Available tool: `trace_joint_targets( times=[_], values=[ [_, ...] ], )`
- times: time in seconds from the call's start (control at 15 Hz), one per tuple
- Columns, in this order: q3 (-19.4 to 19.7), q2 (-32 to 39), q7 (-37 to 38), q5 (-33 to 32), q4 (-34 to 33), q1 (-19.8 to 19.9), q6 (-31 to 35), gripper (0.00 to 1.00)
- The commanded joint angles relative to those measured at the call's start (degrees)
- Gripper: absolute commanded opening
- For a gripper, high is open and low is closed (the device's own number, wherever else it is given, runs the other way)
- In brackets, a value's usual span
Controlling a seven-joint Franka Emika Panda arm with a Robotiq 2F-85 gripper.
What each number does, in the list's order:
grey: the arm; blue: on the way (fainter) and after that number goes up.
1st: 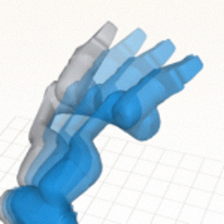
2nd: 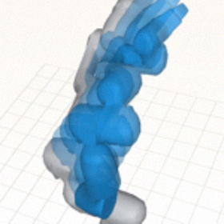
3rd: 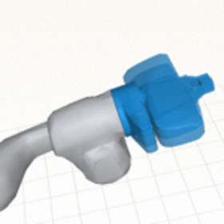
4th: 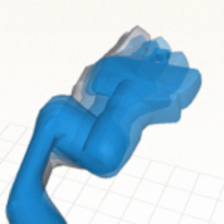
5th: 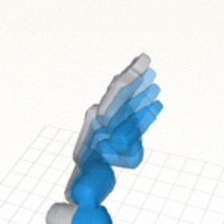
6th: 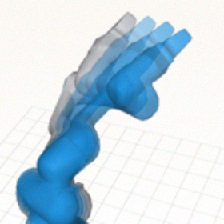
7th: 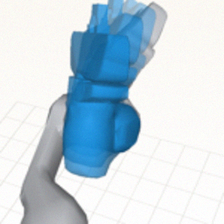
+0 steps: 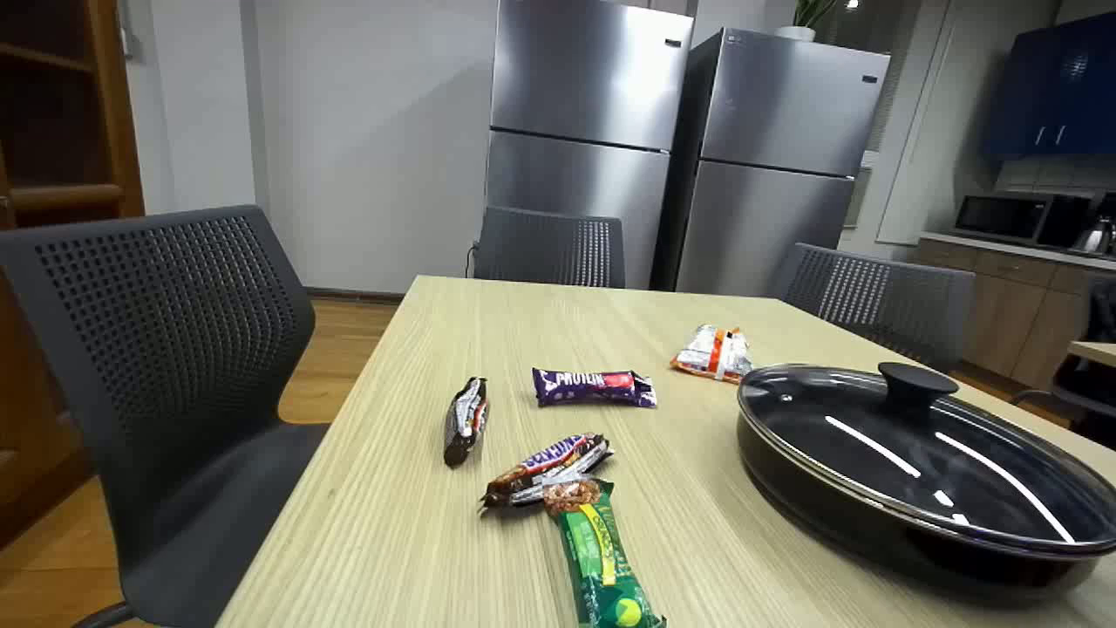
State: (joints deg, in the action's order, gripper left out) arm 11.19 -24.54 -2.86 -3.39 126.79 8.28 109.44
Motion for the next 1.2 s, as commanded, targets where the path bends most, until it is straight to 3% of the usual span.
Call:
trace_joint_targets(
  times=[0.0,1.13],
  values=[
    [-0.39,0.08,-0.18,0.21,-0.12,0.48,-0.09,1.0],
    [-2.59,5.01,1.44,1.81,0.51,-1.47,3.61,1.0]
  ],
)
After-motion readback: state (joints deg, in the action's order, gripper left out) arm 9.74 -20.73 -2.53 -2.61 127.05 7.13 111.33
